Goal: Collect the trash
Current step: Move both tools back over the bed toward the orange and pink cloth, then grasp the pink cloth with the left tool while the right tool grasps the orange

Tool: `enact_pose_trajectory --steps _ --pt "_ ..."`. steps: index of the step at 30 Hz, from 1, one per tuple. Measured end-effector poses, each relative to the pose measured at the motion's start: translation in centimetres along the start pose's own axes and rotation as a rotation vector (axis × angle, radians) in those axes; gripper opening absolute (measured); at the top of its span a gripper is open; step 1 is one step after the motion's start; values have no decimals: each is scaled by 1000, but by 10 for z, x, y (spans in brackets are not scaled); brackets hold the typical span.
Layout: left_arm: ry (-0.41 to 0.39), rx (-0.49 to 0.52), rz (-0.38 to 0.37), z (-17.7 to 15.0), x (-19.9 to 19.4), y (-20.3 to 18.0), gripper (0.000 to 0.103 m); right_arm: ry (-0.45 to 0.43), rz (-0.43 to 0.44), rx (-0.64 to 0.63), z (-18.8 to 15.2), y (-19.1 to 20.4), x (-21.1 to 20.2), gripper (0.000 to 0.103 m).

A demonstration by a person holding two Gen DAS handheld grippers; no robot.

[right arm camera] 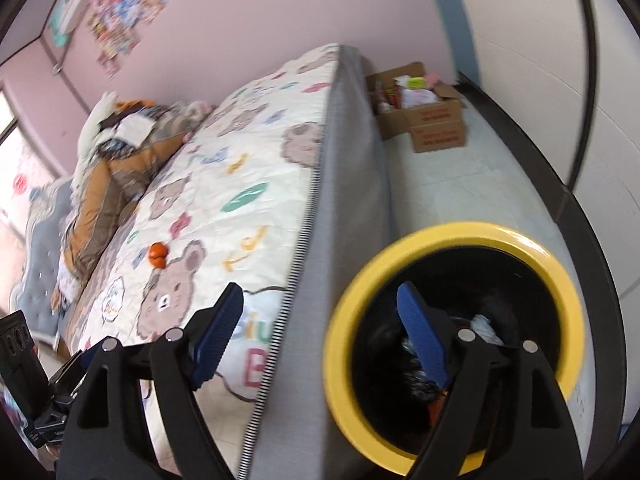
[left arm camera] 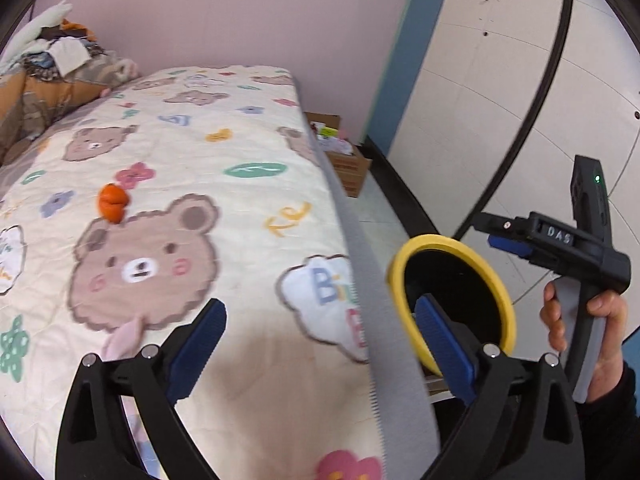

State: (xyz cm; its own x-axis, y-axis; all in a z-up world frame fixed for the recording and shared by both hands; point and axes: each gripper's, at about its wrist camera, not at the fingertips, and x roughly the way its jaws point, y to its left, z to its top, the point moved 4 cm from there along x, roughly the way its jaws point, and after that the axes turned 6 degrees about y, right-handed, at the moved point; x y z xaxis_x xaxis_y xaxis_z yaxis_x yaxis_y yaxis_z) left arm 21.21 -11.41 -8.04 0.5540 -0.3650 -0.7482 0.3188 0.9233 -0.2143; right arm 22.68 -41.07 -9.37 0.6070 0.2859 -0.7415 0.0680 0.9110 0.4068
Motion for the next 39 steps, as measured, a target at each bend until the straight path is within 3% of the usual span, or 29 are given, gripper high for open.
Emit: enact_pose_trajectory --steps 9,18,30,39 --pt "-2 -113 67 -23 -26 77 92 76 85 -152 12 105 51 79" --pt "23 -191 102 -51 -31 128 92 163 140 -283 16 200 119 80" --pt "69 -304 78 -81 -12 161 92 268 157 -491 16 316 227 84" --pt "68 -373 11 -84 13 164 92 263 121 -614 20 360 304 90"
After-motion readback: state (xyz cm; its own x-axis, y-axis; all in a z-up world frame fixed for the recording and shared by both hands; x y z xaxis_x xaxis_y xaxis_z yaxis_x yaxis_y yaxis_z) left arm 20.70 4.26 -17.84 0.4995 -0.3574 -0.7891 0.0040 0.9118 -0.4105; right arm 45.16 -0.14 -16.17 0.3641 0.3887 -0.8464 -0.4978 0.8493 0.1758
